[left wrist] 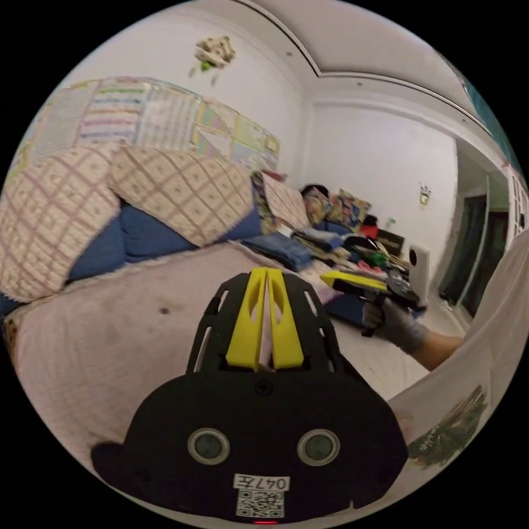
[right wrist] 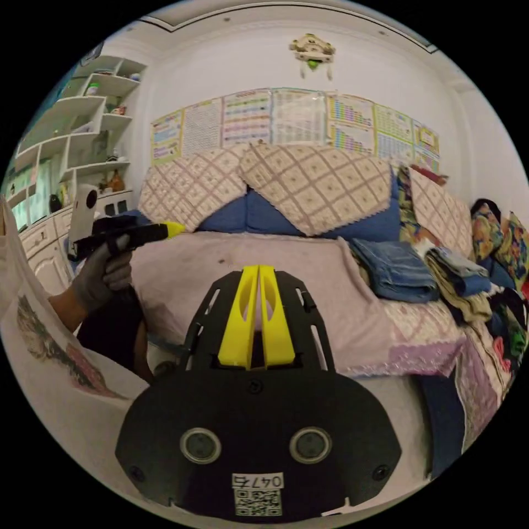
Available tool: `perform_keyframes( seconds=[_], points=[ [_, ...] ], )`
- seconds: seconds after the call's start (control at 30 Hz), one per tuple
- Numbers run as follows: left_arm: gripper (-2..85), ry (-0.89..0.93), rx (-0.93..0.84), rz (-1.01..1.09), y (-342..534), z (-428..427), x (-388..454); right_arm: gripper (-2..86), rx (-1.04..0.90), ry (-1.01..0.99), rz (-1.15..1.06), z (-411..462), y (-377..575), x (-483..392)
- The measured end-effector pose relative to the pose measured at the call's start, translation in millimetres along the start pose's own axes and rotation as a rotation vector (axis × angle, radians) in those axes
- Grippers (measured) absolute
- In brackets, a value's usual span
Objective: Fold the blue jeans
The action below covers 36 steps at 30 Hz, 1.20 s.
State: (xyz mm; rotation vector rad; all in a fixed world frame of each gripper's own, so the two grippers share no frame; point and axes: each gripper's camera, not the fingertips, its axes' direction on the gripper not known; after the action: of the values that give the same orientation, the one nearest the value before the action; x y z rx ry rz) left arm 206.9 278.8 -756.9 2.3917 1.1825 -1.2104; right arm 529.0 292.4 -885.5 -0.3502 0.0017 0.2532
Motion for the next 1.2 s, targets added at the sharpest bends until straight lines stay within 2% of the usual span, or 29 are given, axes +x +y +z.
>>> perform_keyframes(
  seconds=[0.13,0.33,0.43,0.53,0.7,0.8,0.97,1.13,1.2],
  points=[
    [-0.9,0.159,-0.101,-0.008,-13.9,126.8,47.2,-0.7,0.018,0.099,0.087,-28.5,1.3,74.2],
    [-0.9,0.164,-0.222,0.016,-25.4,237.7,70.6,1.8,0.061,0.143,0.159,-25.1,-23.7,180.6],
    [-0.9,0.151,-0.251,-0.004,-24.5,281.3,66.8,4.6,0.062,0.241,0.124,-18.2,-46.2,223.5],
    [-0.9,0.164,-0.275,-0.042,-21.5,325.4,62.0,6.0,0.022,0.306,0.083,-3.5,-65.4,269.5],
    [-1.0,0.200,-0.310,-0.068,-18.8,392.6,60.0,10.8,-0.152,0.408,0.099,42.3,-91.1,359.6],
    [-1.0,0.198,-0.328,-0.070,-17.6,426.7,57.6,11.3,-0.189,0.445,0.022,55.6,-107.1,385.8],
    [-1.0,0.195,-0.339,-0.101,-11.1,472.3,44.2,10.6,-0.336,0.542,-0.081,75.4,-130.9,427.5],
    [-0.9,0.206,-0.372,-0.123,-4.8,523.4,27.3,2.6,-0.368,0.491,-0.142,40.0,-169.1,461.2],
    [-0.9,0.217,-0.380,-0.115,-7.5,540.7,22.2,1.3,-0.330,0.402,-0.087,3.8,-190.3,495.0]
  ],
)
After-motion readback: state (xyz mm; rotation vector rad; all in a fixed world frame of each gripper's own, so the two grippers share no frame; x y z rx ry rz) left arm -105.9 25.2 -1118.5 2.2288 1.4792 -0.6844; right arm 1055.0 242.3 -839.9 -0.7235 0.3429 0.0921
